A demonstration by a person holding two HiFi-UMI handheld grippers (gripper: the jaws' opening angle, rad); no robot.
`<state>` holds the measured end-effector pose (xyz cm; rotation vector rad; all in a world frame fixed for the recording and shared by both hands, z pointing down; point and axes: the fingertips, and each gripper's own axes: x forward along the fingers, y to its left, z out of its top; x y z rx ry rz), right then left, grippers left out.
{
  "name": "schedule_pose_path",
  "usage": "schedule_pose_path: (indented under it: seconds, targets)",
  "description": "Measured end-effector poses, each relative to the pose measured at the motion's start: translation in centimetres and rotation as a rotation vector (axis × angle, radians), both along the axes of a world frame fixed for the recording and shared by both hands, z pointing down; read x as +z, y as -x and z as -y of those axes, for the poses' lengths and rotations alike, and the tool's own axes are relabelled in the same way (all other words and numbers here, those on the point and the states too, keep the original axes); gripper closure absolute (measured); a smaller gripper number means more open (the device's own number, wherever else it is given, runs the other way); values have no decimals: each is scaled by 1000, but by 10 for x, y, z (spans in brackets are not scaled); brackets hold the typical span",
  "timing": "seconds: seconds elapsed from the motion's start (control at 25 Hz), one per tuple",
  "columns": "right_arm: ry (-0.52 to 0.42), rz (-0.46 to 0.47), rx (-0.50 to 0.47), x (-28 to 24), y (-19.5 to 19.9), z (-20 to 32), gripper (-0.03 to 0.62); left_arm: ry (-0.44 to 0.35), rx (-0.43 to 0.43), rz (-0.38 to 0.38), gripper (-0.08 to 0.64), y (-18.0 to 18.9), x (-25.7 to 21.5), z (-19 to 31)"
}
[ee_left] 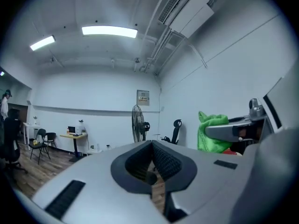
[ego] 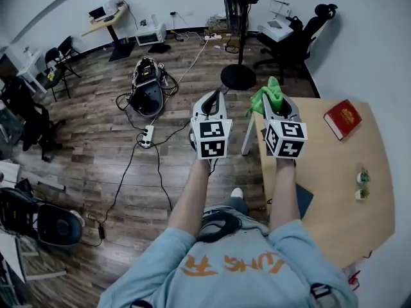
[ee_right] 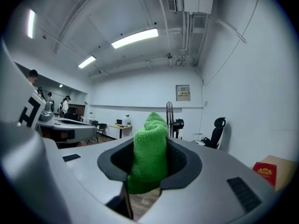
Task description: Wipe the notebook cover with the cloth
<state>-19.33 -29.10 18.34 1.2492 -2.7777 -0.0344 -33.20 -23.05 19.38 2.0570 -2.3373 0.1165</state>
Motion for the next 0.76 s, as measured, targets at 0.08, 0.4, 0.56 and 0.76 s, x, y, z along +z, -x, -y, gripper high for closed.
schedule_pose_path:
  seconds: [0.08, 0.4, 0.56, 0.76]
  targets:
    - [-12, -7, -7, -1, 8, -4, 459, -18, -2, 15, 541, 4, -3, -7]
    - [-39, -28, -40, -4, 30, -14, 459, -15, -4, -2, 541, 16, 2, -19]
    - [-43, -39, -46, -6, 34, -14, 459, -19, -10, -11, 541, 19, -2, -20]
    - [-52, -48, -48, -7, 44, -17, 459, -28, -10, -15, 541, 29, -4, -23]
